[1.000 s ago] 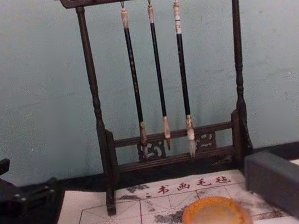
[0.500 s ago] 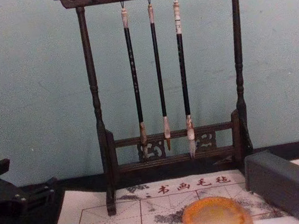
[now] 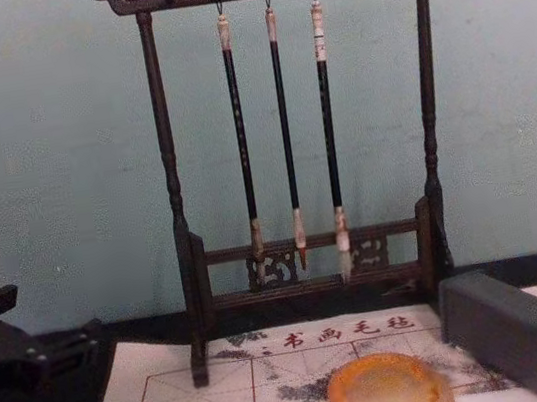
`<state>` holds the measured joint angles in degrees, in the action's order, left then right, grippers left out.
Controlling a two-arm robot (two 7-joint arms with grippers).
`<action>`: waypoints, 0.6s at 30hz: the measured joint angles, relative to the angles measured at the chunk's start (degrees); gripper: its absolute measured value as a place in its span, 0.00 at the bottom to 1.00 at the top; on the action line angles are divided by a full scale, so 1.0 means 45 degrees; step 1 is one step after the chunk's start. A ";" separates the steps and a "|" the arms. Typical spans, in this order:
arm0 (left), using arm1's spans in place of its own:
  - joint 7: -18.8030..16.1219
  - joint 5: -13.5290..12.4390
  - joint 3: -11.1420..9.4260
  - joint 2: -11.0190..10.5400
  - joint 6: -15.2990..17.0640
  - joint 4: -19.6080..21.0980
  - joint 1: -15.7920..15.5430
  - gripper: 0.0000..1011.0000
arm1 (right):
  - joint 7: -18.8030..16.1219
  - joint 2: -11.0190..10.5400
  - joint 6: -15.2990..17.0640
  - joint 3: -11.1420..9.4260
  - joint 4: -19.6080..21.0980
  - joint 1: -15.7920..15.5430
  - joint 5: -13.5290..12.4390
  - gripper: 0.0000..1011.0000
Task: Pick up the brush from the inkstone, write on the paper, then place the brush back to its original position.
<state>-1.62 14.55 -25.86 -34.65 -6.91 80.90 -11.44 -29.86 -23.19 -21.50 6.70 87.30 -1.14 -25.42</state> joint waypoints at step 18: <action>0.0000 0.0000 0.0000 0.0000 0.0000 0.0000 0.0001 0.99 | -0.0312 -0.0603 0.0144 -0.0177 0.0981 -0.0972 -0.0352 0.20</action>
<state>-1.62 14.55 -25.86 -34.65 -6.91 80.90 -11.43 -31.26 -25.91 -20.86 5.91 91.71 -5.51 -27.01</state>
